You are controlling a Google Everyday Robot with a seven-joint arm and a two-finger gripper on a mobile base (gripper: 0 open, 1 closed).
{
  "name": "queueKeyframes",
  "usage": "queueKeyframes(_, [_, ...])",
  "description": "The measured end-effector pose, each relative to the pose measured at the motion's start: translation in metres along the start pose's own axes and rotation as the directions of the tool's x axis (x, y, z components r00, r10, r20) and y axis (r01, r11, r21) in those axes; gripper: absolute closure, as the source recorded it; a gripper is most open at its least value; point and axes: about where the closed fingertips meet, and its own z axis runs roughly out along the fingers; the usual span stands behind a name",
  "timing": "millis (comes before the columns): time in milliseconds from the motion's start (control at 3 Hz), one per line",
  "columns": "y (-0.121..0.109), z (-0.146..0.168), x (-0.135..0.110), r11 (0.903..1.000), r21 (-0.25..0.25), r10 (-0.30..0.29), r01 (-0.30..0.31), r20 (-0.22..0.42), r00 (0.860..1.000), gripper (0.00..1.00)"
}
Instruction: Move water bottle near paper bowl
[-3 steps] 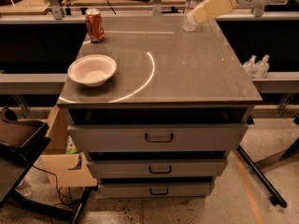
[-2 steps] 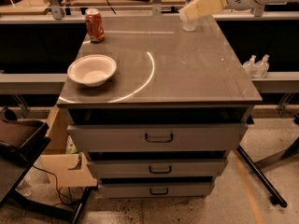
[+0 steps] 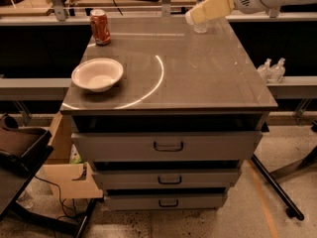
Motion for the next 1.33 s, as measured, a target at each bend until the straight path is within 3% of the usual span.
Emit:
queueKeyframes(333, [-0.001, 0.037, 0.01, 0.9987, 0.05, 0.001, -0.001, 0.003, 1.0, 0.0])
queueKeyframes(667, [-0.02, 0.083, 0.013, 0.9959, 0.091, -0.006, 0.002, 0.044, 0.999, 0.0])
queueKeyframes(1333, [-0.06, 0.157, 0.018, 0.9959, 0.091, -0.01, 0.003, 0.079, 0.997, 0.0])
